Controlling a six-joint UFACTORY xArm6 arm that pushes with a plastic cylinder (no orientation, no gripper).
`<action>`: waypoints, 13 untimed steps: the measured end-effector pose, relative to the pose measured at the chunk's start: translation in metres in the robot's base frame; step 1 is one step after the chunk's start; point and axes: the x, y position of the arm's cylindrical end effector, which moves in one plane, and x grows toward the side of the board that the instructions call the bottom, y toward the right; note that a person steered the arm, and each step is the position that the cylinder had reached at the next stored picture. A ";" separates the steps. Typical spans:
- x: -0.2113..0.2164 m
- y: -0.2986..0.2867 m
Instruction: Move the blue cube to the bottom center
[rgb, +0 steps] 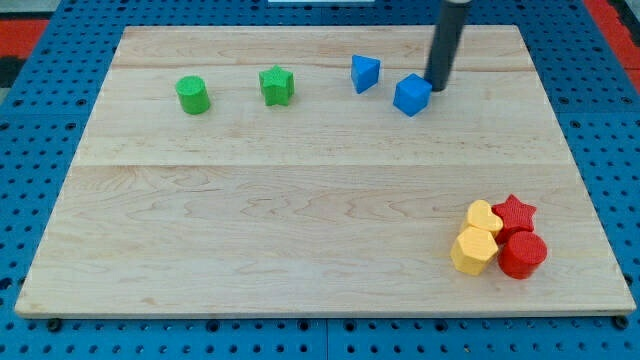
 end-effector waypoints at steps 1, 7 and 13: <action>0.057 -0.064; 0.105 -0.111; 0.145 -0.154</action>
